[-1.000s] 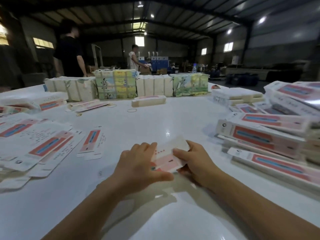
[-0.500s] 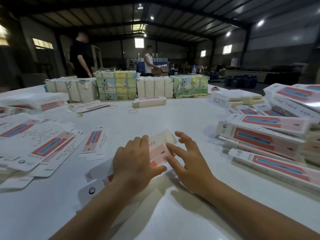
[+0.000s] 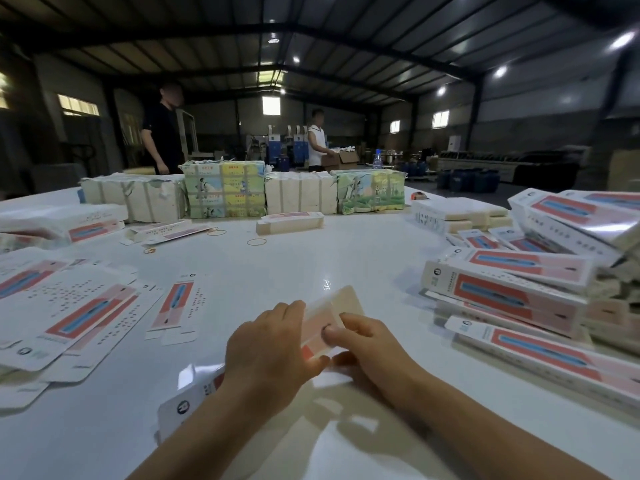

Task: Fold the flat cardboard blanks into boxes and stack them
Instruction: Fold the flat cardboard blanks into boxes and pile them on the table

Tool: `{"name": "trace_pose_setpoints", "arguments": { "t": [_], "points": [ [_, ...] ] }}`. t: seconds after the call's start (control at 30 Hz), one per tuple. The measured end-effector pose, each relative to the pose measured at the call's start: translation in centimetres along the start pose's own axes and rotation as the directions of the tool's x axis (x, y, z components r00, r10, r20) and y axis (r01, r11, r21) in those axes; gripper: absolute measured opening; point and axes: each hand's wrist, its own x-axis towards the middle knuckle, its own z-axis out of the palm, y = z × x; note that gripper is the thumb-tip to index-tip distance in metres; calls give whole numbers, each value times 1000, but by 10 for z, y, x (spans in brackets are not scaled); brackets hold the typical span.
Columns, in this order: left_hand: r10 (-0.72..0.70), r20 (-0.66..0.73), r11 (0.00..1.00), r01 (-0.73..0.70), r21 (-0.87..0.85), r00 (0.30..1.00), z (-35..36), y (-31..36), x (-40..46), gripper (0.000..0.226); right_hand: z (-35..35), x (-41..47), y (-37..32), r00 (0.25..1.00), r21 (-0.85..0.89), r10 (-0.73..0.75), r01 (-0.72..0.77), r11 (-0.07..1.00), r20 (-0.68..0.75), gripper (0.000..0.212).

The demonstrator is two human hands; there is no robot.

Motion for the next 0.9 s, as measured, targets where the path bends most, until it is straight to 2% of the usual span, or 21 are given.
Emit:
{"name": "trace_pose_setpoints", "arguments": {
  "t": [0.1,0.17,0.23,0.33,0.4,0.47,0.53,0.6,0.63,0.7,0.77,0.9],
  "points": [
    [-14,32,999,15,-46,999,-4,-5,1,56,2,0,2,1000,-118,-11,8,993,-23,38],
    [-19,71,999,22,-42,997,-5,-7,3,55,1,0,3,999,-147,-4,-2,989,-37,31],
    [-25,137,997,36,-75,990,-5,-10,5,58,1,-1,2,998,-116,20,-26,993,-53,16],
    [-15,276,974,76,-213,961,-4,-18,4,71,-2,0,-1,995,-123,35,-46,991,-94,22],
    [-10,380,946,132,-296,925,-4,-24,4,81,-6,1,-1,992,-106,40,-53,993,-117,15],
    [-7,433,909,186,-373,901,-4,-28,5,79,-6,0,-2,991,-125,42,-58,990,-130,8],
    [-19,403,884,203,-420,915,-4,-29,6,66,-3,1,-2,981,-160,32,-63,985,-192,20],
    [-50,345,881,204,-428,937,-4,-30,6,55,-2,1,0,949,-201,-12,-55,978,-316,37],
    [-63,324,884,204,-421,944,-4,-30,6,53,-3,1,0,925,-229,-59,-31,973,-376,40],
    [-91,300,893,211,-396,950,-4,-30,6,52,-6,0,1,879,-296,-179,46,954,-441,31],
    [-111,286,902,217,-374,952,-4,-28,5,54,-4,-1,2,880,-350,-239,89,932,-412,22],
    [-92,247,935,169,-311,965,-3,-18,3,64,7,-1,1,913,-302,-240,139,943,-330,25]
  ]
}}
